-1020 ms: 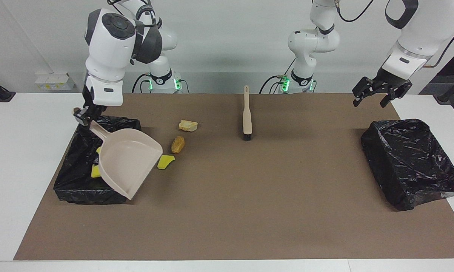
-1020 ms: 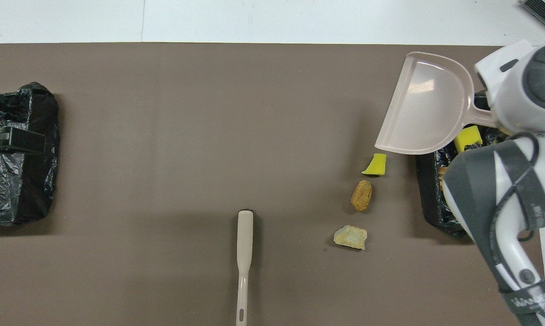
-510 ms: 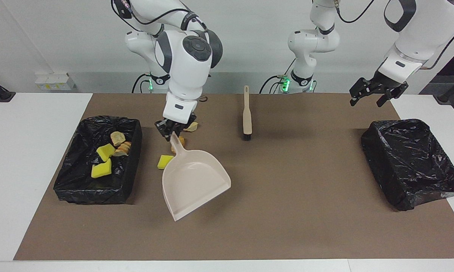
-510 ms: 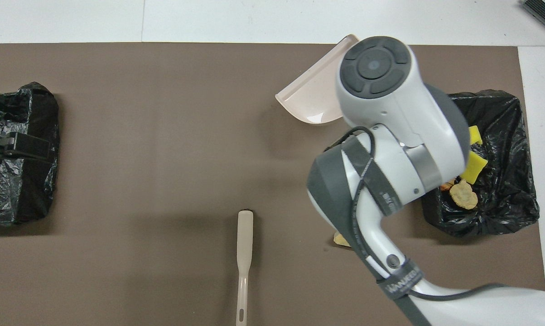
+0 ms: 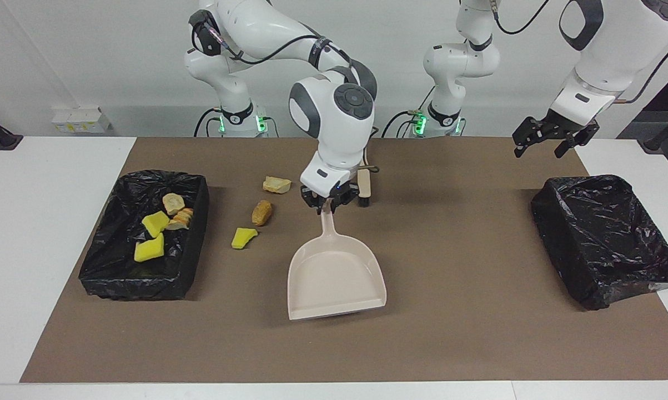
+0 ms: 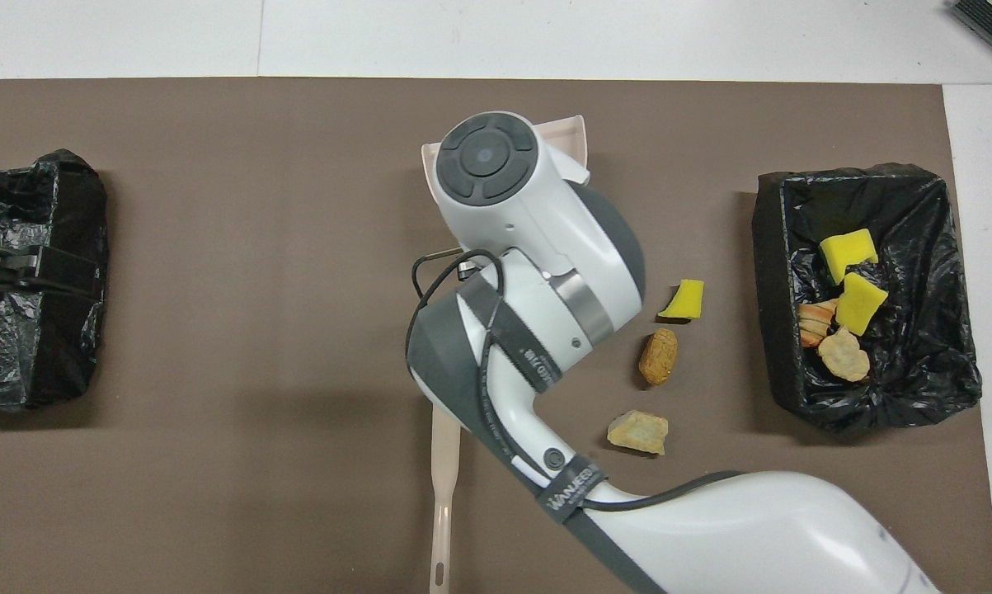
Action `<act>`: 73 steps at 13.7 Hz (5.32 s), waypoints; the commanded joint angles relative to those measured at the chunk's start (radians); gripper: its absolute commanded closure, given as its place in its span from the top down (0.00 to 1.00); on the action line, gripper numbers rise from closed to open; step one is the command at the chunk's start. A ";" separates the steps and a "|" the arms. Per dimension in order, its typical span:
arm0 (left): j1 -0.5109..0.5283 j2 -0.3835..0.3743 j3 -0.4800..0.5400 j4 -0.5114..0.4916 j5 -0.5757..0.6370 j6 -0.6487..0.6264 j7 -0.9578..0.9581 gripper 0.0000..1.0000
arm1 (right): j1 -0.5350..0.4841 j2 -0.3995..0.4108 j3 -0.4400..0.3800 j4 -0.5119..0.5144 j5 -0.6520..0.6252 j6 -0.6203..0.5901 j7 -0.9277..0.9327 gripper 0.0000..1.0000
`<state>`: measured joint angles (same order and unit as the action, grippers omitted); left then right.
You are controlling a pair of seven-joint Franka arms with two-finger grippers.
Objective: Sweep and dump trash in bin
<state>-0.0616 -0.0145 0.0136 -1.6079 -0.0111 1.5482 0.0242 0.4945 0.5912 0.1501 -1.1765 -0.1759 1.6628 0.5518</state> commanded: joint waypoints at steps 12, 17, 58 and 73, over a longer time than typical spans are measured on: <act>-0.014 -0.044 0.006 -0.070 0.025 0.030 0.002 1.00 | 0.107 0.090 0.022 -0.005 0.113 0.153 0.232 0.00; -0.009 -0.044 0.006 -0.076 0.025 0.058 0.002 1.00 | 0.093 0.070 0.022 -0.083 0.113 0.209 0.223 0.09; -0.561 0.315 0.005 -0.233 -0.092 0.604 -0.537 1.00 | -0.556 -0.593 0.002 -0.210 0.153 -0.290 -0.270 1.00; -0.544 0.295 0.017 -0.239 -0.049 0.586 -0.494 0.00 | -0.537 -0.675 0.008 -0.345 0.196 -0.236 -0.245 1.00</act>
<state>-0.6125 0.3145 0.0223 -1.8266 -0.0696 2.1282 -0.4799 -0.0428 -0.0312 0.1548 -1.4503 -0.0084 1.4040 0.3188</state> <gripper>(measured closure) 0.683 0.000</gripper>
